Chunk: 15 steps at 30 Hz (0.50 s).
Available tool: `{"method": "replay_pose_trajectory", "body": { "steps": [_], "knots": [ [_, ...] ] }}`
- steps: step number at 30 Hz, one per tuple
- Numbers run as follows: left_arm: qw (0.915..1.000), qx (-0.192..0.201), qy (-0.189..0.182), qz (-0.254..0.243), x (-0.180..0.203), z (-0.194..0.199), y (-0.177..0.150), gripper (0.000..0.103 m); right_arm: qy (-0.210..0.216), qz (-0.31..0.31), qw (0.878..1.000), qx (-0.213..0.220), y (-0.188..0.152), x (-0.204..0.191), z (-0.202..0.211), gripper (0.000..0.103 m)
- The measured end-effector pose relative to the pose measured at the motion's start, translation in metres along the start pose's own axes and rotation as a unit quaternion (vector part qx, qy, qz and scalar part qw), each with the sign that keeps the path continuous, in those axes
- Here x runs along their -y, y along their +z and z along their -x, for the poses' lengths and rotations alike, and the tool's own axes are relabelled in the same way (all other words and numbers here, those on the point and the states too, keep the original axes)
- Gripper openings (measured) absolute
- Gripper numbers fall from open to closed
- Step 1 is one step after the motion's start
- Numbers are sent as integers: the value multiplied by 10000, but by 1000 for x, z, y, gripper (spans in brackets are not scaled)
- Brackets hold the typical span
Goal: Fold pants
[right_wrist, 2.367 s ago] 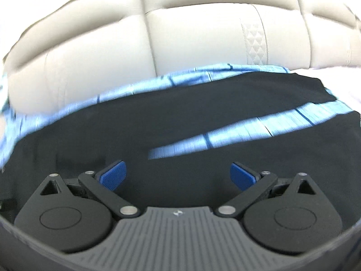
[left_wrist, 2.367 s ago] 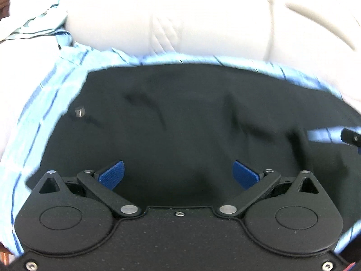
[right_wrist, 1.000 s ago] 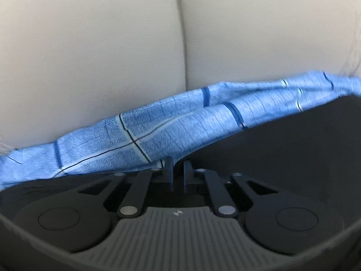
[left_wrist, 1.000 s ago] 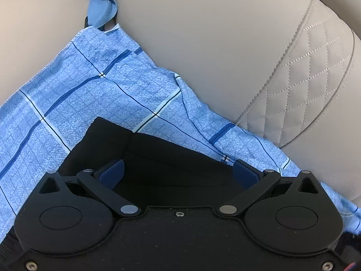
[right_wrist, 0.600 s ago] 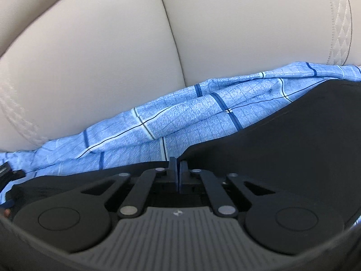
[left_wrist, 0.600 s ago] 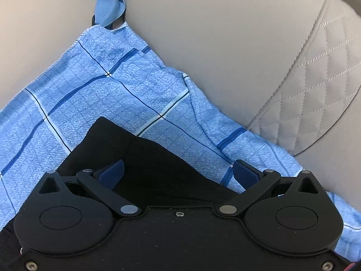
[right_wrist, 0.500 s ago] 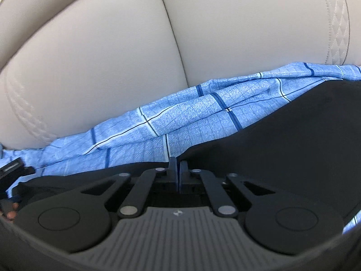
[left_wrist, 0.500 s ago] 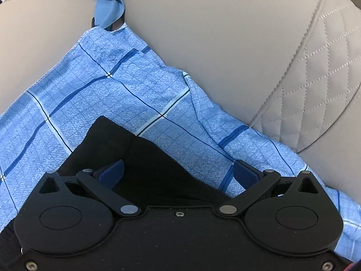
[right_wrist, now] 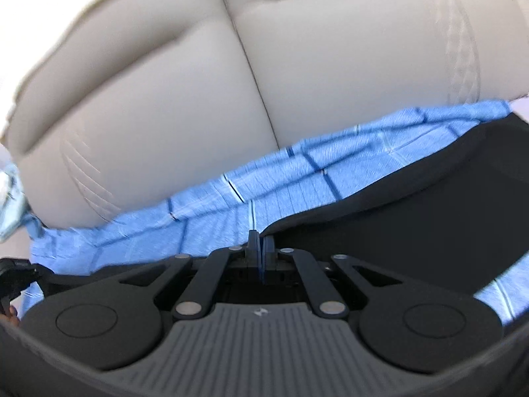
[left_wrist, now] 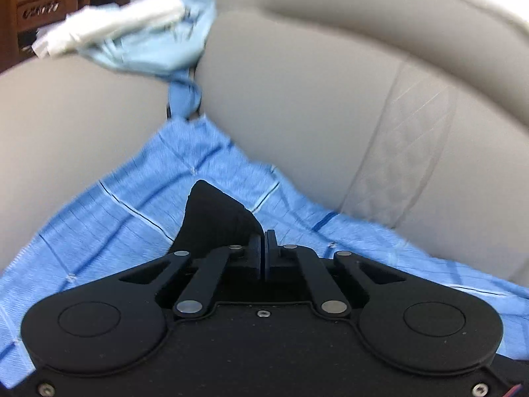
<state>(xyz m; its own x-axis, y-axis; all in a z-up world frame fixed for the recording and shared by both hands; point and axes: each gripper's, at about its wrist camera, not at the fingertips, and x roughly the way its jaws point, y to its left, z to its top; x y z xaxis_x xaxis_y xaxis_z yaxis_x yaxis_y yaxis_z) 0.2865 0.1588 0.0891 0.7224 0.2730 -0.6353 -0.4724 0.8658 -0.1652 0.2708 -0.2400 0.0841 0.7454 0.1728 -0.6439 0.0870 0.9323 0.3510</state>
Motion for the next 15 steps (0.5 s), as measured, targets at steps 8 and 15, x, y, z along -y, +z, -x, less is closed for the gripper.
{"method": "replay_pose_trajectory", "body": {
  "steps": [8, 15],
  "knots": [
    [9960, 651, -607, 45, -70, 124, -48, 3, -130, -514, 9940, 960, -82, 24, 109, 2],
    [9983, 382, -257, -356, -109, 159, -113, 2, -618, -559, 9926, 879, -170, 23, 156, 2]
  ]
}}
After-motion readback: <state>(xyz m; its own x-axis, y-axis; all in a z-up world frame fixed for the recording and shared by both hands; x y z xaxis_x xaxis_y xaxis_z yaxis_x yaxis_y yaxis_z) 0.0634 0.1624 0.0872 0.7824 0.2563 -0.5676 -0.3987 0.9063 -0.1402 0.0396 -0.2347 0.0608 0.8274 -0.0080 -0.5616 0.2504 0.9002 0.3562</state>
